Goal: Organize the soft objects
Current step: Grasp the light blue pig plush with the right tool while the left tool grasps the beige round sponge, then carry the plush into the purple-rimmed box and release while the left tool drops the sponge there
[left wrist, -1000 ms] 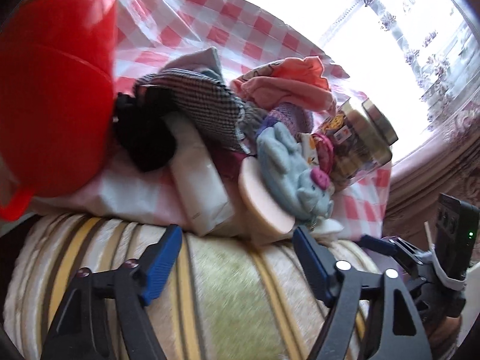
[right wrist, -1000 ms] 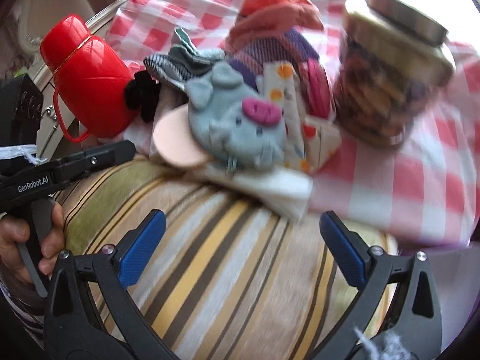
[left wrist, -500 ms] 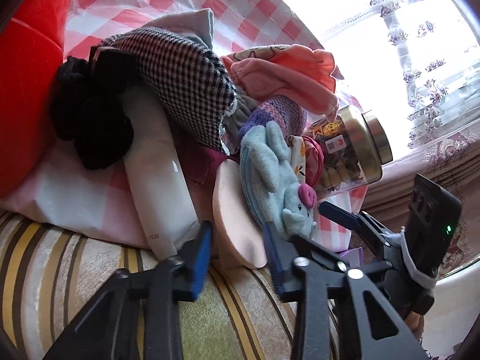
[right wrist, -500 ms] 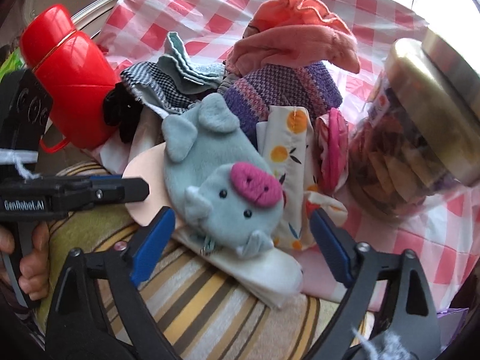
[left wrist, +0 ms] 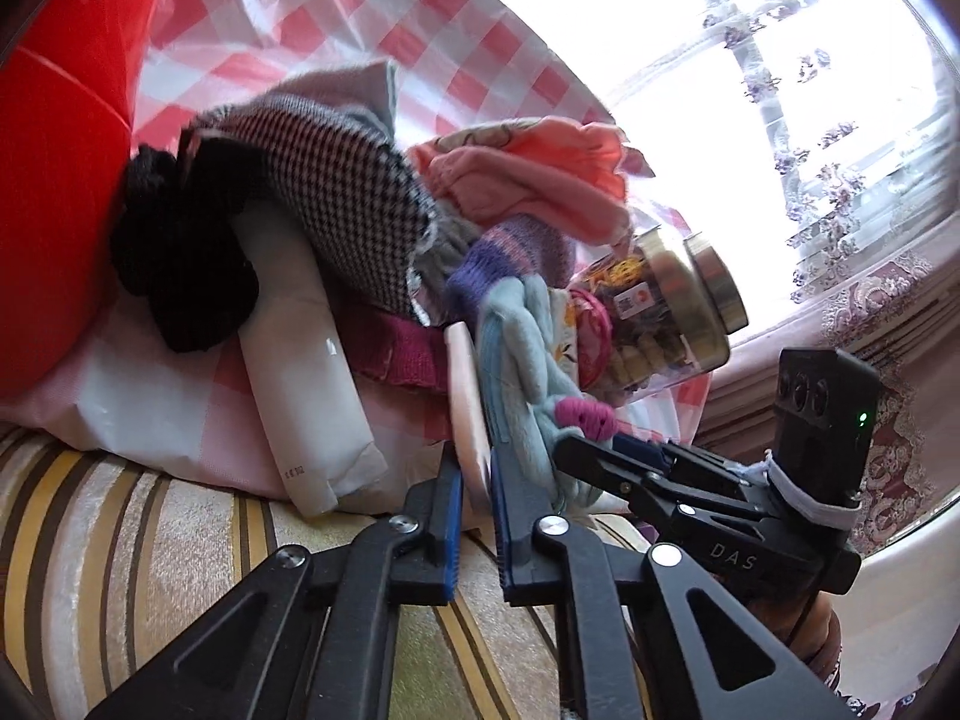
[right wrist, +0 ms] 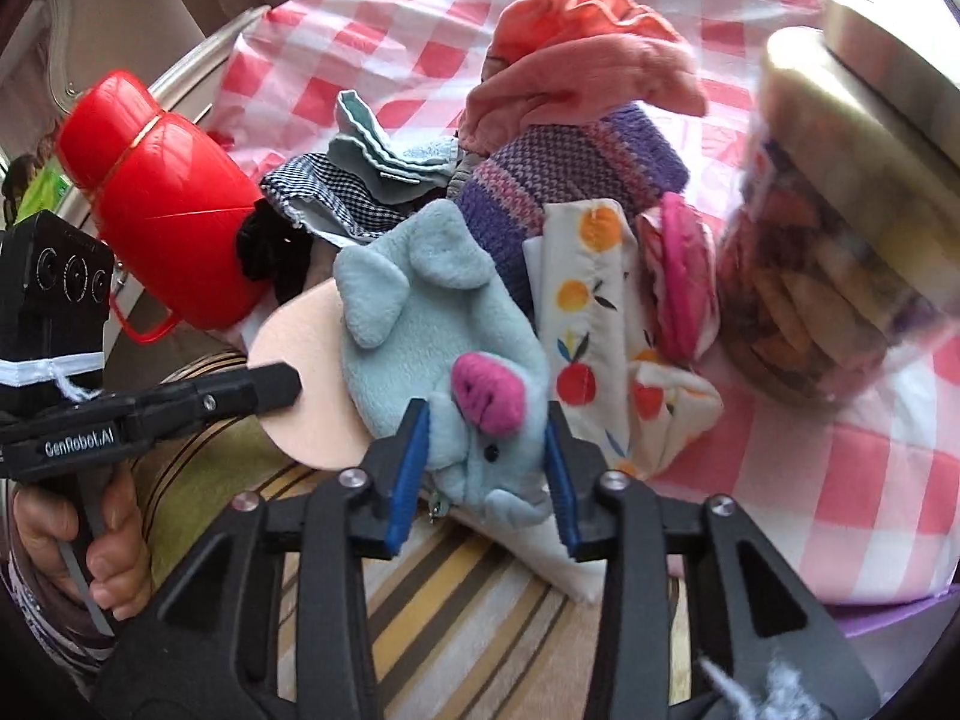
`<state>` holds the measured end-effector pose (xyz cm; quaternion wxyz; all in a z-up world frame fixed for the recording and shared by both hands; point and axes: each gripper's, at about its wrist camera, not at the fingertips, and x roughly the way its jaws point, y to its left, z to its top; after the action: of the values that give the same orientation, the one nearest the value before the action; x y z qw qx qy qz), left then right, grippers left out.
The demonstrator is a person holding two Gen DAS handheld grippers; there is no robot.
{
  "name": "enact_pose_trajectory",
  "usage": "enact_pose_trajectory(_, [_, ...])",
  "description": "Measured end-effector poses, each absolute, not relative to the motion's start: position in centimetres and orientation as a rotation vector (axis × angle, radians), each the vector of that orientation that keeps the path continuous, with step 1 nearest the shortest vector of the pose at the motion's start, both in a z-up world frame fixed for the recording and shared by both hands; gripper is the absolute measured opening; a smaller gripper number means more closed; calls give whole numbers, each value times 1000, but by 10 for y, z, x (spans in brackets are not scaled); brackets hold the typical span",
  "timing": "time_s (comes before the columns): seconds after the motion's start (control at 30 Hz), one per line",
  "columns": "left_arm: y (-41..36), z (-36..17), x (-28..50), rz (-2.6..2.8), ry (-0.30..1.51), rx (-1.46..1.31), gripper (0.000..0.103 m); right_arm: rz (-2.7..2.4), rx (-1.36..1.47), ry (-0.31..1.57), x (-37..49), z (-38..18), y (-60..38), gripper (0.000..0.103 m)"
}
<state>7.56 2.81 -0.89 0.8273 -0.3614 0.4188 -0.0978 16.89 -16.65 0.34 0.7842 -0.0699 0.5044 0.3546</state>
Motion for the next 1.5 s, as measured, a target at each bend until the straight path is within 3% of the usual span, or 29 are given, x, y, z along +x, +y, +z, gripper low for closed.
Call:
enact_pose_trajectory(0.4, [19, 15, 46, -191, 814, -755, 6, 700, 64, 1046, 143, 37, -259, 31])
enact_pose_trajectory(0.63, [-12, 36, 48, -252, 802, -709, 6, 494, 185, 1024, 121, 44, -374, 31])
enact_pose_trajectory(1.13, [-135, 56, 86, -470, 893, -530, 6, 0, 330, 1230, 103, -55, -551, 32])
enact_pose_trajectory(1.23, [-155, 59, 90, -496, 908, -498, 6, -39, 346, 1259, 110, -71, -570, 39])
enact_pose_trajectory(1.3, [-168, 60, 95, -513, 920, -481, 6, -73, 361, 1296, 116, -81, -577, 56])
enact_pose_trajectory(1.5, [-219, 60, 109, -593, 967, -417, 6, -91, 364, 1310, 121, -90, -595, 68])
